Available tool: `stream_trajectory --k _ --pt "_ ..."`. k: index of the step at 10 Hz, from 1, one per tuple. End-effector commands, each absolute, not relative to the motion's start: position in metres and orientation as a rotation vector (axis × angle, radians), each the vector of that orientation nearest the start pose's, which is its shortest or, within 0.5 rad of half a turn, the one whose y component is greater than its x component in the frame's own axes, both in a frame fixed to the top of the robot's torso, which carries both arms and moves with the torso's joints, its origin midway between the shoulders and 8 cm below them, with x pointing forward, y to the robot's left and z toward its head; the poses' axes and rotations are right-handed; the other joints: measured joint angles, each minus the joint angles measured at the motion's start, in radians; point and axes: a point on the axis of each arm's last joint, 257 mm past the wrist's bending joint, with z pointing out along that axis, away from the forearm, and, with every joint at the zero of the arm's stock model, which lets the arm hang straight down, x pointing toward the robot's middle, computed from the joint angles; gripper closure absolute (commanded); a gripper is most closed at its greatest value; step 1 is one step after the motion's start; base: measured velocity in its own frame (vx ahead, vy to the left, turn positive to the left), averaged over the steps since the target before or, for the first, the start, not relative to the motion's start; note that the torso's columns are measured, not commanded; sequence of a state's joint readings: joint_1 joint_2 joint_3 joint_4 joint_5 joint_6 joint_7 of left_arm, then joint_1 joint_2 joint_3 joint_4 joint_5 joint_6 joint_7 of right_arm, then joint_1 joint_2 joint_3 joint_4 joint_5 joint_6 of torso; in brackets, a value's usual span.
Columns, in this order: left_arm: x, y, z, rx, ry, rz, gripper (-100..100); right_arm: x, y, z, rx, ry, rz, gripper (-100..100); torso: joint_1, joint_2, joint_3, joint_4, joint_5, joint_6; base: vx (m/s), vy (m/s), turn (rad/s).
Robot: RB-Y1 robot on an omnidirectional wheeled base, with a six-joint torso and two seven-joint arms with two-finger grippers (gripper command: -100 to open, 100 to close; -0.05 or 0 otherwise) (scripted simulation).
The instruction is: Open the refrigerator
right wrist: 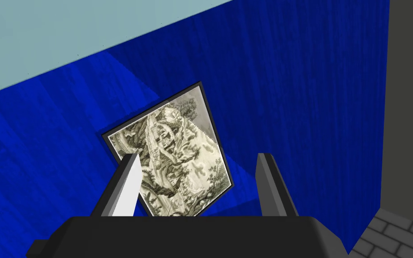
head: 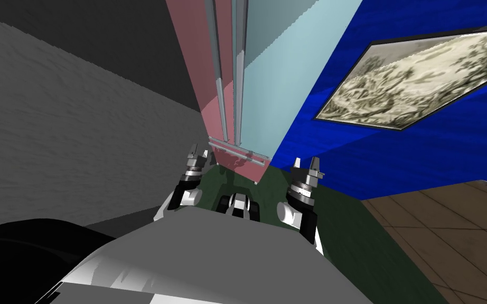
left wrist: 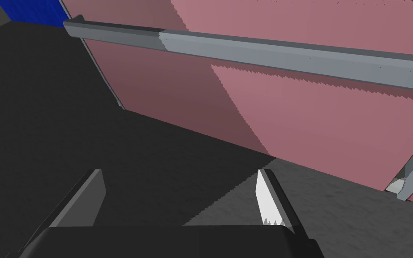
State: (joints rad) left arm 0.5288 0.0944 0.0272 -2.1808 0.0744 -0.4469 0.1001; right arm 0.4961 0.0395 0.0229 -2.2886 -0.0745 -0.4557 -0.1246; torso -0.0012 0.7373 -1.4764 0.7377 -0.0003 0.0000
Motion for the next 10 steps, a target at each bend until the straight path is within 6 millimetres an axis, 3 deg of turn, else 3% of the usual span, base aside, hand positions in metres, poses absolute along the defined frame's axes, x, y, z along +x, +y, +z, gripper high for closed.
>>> stream_trajectory --k 1,10 --pt "0.372 0.302 -0.061 -0.832 0.785 -1.346 -100 0.349 -0.285 0.021 0.806 0.512 1.481 0 0.0 0.001 0.0 0.0 0.0 0.0 0.05 -0.119 0.033" --pt "0.397 0.316 -0.152 -0.956 0.892 -1.304 -100 0.349 -0.285 0.021 0.806 0.512 1.481 0 0.0 0.002 0.001 0.0 0.0 0.0 0.072 -0.146 0.039"
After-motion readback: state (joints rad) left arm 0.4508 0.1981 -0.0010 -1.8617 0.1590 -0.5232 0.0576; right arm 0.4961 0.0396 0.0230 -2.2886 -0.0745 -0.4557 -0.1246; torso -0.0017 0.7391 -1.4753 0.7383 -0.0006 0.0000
